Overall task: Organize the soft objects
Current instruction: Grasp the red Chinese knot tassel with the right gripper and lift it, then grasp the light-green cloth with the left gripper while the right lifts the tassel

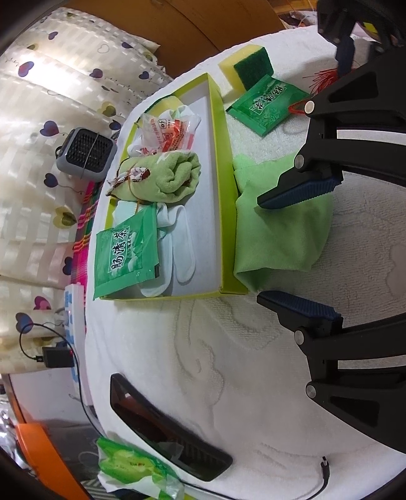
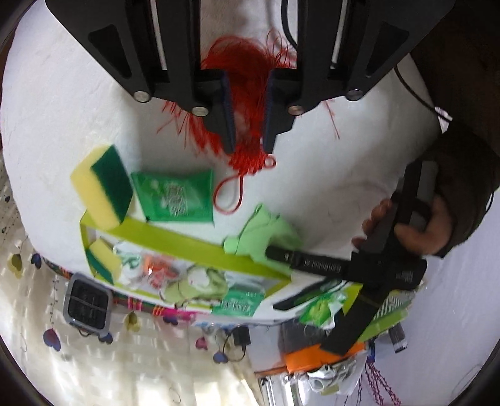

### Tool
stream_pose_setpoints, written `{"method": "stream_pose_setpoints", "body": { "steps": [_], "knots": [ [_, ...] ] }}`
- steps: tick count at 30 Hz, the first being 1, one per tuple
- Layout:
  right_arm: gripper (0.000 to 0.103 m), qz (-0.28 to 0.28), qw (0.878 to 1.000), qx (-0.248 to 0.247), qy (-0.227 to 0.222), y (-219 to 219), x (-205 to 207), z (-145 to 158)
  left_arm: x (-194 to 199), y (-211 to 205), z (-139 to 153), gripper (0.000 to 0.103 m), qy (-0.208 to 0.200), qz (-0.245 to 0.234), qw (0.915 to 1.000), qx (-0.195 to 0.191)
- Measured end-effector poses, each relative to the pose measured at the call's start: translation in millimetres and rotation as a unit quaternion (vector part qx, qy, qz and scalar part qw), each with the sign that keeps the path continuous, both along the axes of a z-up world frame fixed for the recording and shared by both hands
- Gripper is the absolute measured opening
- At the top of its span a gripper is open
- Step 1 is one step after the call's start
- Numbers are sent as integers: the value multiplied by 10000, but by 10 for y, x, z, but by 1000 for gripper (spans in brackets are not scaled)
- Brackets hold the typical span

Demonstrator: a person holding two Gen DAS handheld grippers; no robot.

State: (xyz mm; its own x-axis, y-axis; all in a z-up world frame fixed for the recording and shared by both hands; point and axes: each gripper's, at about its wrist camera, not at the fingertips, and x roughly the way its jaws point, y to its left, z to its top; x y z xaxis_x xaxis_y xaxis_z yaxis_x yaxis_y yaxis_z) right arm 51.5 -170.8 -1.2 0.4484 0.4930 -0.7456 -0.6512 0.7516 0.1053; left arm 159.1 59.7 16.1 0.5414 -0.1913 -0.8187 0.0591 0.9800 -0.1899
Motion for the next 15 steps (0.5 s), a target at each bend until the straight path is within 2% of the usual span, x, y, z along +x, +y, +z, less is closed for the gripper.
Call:
{"method": "stream_pose_setpoints", "body": {
  "steps": [3,6,10,13,15],
  "knots": [
    [26,86,9998,-153,89,57,-31,-75,-4,-31,-1,54,-12,-5,9999,104],
    [26,98,9993,-330,111,118,-31,-129,0,-21,1,54,-9,5,10000,31],
    [26,44,9995,-291,134,116,-22,-147,-1,-6,1,52,-7,11,10000,37],
    [26,-24,9997,-182,187,87,-9,-151,-13,20,3,43,-24,85,9999,89],
    [23,-39,9997,-161,179,89,-16,-147,-11,64,5,24,-16,124,9999,47]
  ]
}}
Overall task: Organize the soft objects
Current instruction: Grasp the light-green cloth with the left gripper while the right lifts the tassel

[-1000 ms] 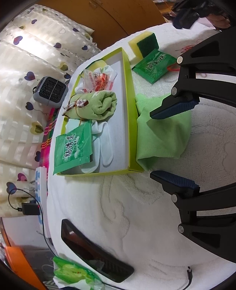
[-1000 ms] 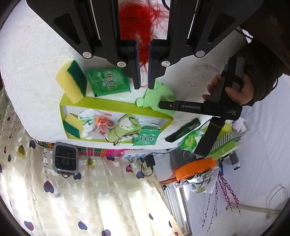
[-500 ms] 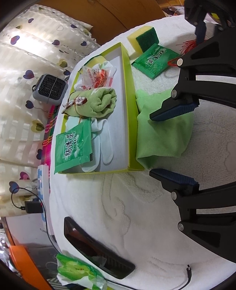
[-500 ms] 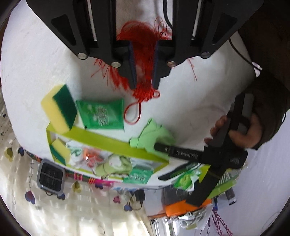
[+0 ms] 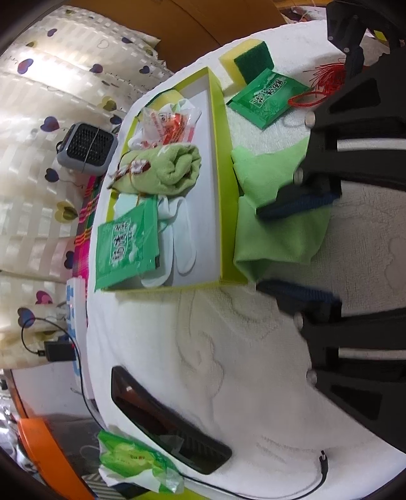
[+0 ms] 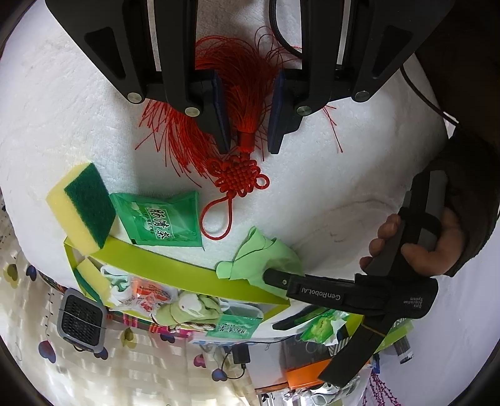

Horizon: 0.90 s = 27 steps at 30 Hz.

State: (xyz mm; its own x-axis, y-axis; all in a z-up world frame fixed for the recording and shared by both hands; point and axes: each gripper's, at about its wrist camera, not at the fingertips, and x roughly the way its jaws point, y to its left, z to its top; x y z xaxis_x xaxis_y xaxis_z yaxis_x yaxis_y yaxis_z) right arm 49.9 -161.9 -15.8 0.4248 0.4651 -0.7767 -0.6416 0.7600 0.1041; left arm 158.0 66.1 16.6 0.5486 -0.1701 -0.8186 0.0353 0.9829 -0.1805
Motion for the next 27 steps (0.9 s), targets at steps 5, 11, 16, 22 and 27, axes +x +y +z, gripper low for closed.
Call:
{"method": "stream_pose_setpoints", "body": {
  "steps": [5,11,16,22,27],
  "knots": [
    [12,-92,9999,52,-51,-8,-13,7,5,51,-16,11,39,-12,10000,-41],
    [12,-139,9995,268,-105,-39,-24,72,-57,77,9,3,-22,5,9999,-111],
    [12,-243,9982,518,-201,-70,-12,156,-134,103,93,2,-157,34,9996,-220],
    [12,-384,9955,809,-313,-91,2,254,-245,142,237,2,-369,16,9985,-403],
    [12,-460,9925,1056,-404,-116,11,343,-314,157,361,2,-534,7,9973,-514]
  ]
}}
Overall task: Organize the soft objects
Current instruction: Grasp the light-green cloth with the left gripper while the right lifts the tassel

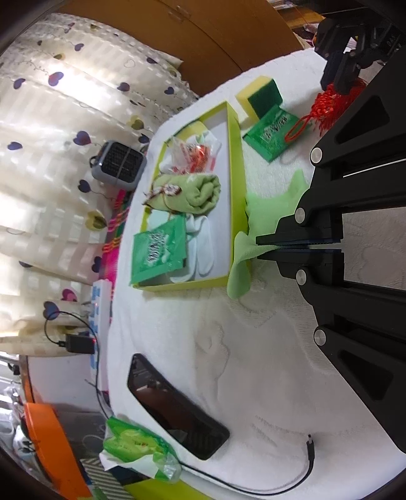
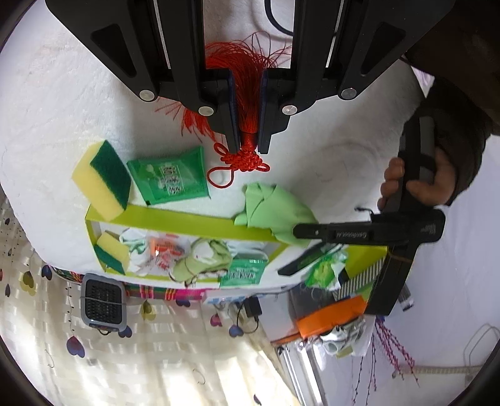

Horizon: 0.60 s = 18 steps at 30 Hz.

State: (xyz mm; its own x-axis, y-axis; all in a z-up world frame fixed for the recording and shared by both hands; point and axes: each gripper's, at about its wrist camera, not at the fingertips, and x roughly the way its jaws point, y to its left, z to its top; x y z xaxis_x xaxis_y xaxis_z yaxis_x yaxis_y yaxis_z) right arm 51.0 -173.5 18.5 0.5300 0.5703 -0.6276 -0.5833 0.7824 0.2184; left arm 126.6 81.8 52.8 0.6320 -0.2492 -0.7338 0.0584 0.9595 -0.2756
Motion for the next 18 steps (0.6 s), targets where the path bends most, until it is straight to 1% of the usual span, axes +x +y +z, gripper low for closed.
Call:
{"method": "stream_pose_setpoints", "body": {
  "steps": [6,18],
  "knots": [
    [12,-134,9991,321,-227,-52,17,177,-67,-37,197,2,-268,-102,9996,-34],
    [12,-383,9961,587,-536,-114,41,406,-149,-144,436,2,-559,-265,9981,-22]
  ]
}}
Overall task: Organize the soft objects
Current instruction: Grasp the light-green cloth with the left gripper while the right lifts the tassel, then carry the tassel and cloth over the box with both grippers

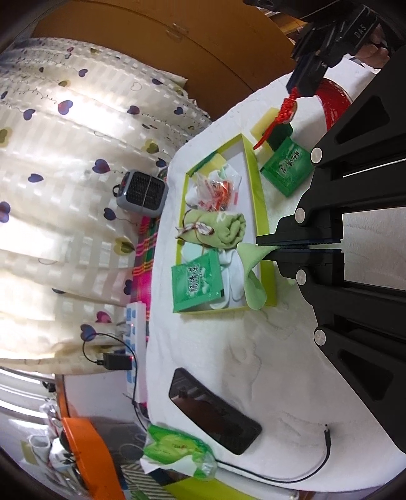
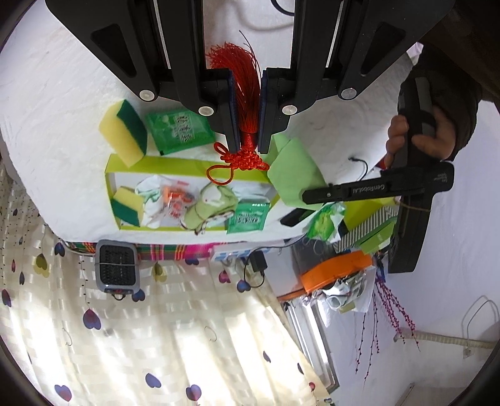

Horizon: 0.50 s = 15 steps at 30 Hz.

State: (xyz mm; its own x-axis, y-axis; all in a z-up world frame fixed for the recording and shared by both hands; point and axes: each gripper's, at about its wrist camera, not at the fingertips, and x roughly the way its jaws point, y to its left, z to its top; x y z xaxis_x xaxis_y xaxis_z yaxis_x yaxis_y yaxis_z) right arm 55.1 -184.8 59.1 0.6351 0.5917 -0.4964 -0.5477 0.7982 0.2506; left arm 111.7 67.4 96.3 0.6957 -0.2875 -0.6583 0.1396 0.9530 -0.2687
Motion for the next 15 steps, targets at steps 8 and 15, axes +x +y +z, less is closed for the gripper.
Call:
{"method": "stream_pose_setpoints", "body": {
  "steps": [8,15],
  "knots": [
    [12,-193,9996,97,-187,-52,66,165,29,-26,172,2,-195,-55,9998,1],
    [12,-286,9991,124,-285,-66,159,261,87,-65,295,2,-346,-107,9993,11]
  ]
}}
